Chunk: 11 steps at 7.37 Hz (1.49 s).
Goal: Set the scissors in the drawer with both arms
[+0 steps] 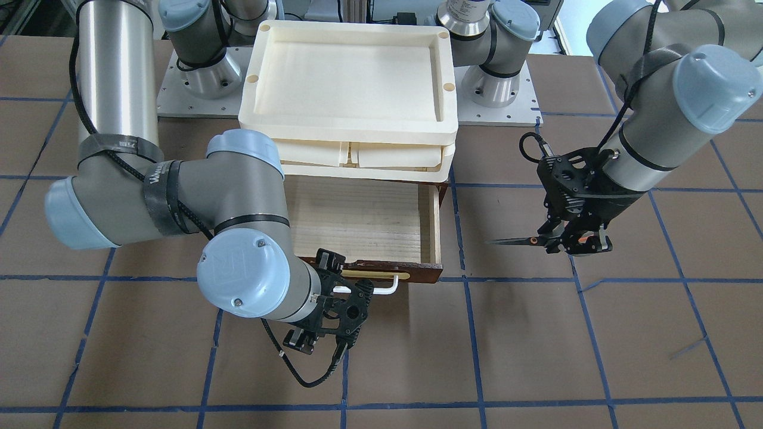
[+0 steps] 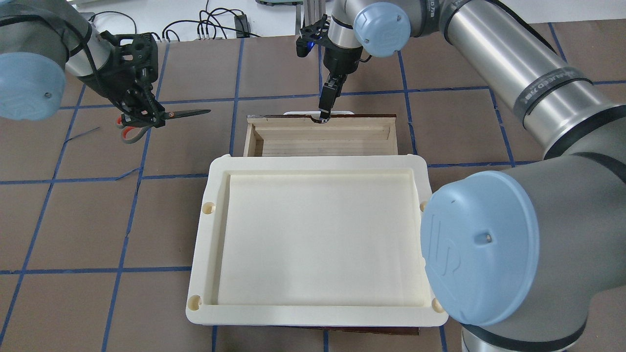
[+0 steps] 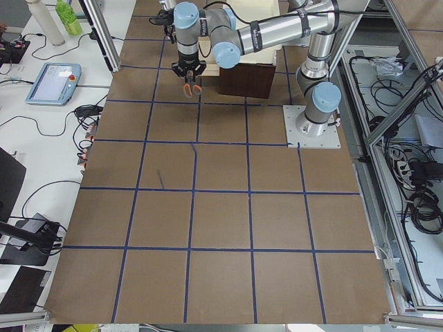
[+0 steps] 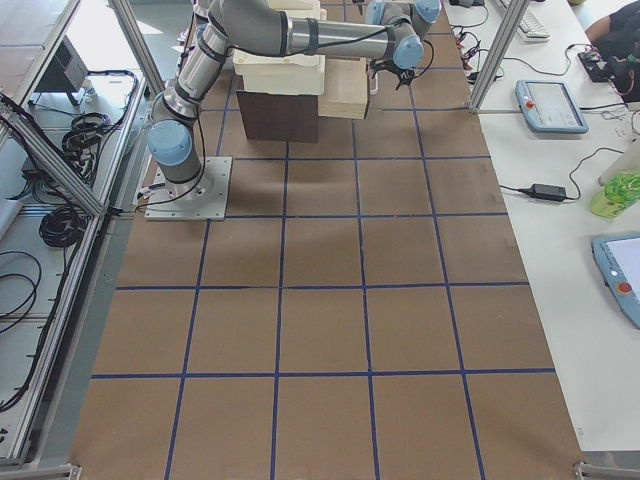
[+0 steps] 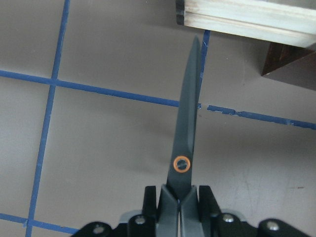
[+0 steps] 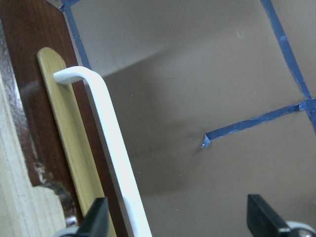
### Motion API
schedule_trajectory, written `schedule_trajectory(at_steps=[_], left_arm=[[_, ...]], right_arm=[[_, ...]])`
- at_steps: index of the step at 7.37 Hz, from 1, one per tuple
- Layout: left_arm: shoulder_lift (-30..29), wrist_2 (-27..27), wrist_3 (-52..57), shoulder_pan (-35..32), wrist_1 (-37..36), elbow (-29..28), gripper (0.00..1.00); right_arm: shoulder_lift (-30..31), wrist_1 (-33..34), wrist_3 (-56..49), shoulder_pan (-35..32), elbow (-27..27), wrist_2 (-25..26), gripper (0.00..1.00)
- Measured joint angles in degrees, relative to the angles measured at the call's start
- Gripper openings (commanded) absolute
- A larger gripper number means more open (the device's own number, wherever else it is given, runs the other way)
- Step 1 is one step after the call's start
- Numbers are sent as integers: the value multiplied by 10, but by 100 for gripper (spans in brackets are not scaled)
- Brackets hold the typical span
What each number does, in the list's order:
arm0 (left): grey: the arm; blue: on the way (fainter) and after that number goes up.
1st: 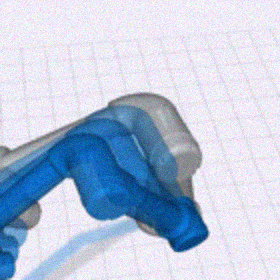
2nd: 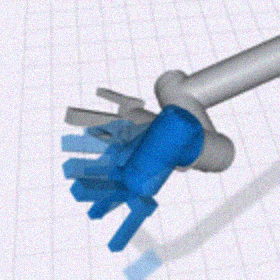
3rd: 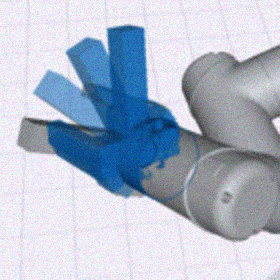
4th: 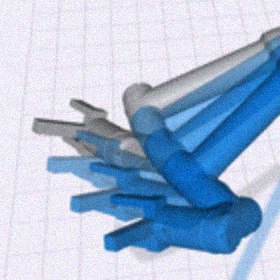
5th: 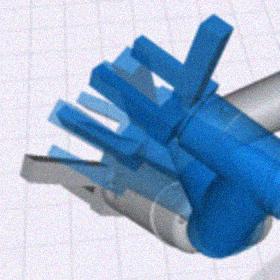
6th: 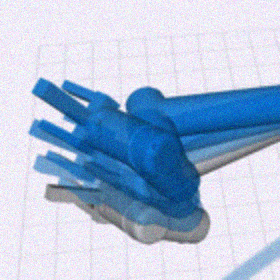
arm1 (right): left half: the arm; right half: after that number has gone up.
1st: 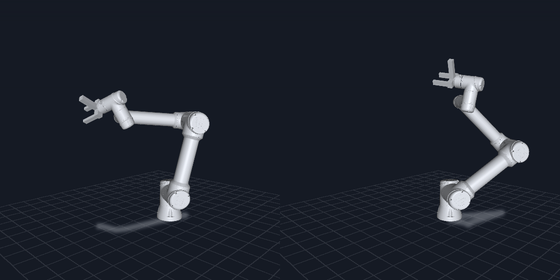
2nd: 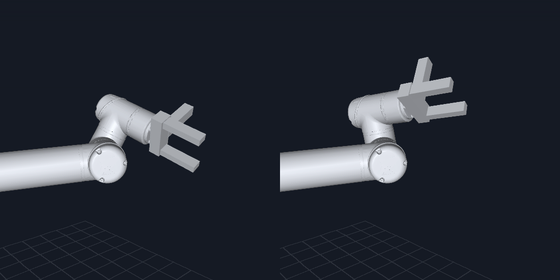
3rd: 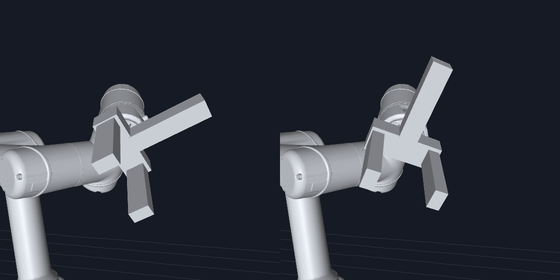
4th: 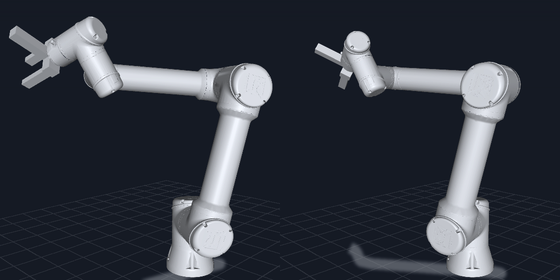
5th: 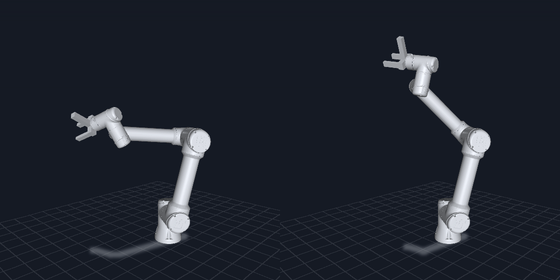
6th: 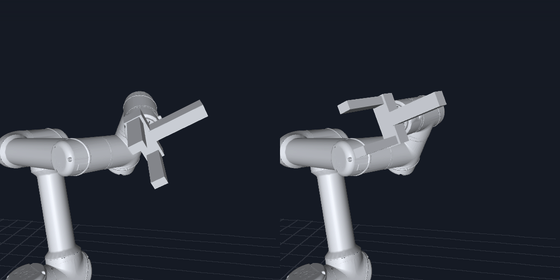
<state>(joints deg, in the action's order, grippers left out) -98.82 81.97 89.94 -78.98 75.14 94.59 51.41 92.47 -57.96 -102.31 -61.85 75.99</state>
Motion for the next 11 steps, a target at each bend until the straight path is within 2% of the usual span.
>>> schedule_trajectory(at_steps=[3,6,9,11], left_arm=[[5,0,-31,-21,0,-1,9],[7,-2,-81,-49,0,-2,10],[6,-4,-167,-109,-3,-6,11],[-4,-4,-238,-160,-12,-13,11]], right_arm=[[21,-3,4,2,-2,0,100],[101,-9,50,33,-26,1,100],[228,-14,72,121,-120,3,100],[278,-43,73,187,-141,4,100]])
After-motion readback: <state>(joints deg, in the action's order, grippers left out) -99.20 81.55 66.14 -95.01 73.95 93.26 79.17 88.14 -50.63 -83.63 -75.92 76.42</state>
